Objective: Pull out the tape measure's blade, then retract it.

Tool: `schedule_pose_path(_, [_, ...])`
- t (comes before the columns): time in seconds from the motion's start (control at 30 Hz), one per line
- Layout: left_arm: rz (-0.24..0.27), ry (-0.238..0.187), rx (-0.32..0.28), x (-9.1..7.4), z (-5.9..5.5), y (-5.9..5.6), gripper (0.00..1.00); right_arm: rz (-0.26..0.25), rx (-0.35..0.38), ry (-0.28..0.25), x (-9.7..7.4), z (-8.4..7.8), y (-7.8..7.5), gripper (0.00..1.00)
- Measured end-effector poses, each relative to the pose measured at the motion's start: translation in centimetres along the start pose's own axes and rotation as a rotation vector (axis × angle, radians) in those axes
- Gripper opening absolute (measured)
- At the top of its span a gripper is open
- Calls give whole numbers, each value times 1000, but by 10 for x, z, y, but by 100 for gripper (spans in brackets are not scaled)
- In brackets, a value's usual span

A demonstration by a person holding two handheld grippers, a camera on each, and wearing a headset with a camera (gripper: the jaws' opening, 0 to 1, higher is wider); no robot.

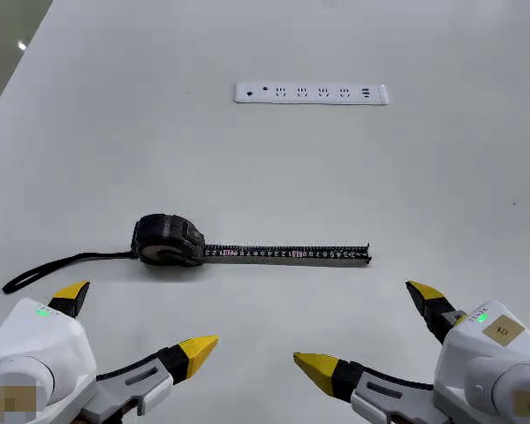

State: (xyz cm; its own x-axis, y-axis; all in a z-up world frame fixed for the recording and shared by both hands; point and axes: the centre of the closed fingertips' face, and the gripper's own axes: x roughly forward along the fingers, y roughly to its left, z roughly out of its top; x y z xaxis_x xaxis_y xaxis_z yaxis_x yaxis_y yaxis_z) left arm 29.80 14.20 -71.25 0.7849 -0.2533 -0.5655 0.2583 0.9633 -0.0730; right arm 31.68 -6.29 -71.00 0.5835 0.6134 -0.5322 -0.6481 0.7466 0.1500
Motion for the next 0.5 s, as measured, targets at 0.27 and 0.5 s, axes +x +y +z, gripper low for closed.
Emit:
schedule_pose_path(0.27, [-6,-5,-3,0,4,-4,99,-3,-1,-1,0,2,1,99])
schedule_pose_path(0.5, [-1,-1,-4,2,7,-3,99,-6,-2,1,1,2,-1,99])
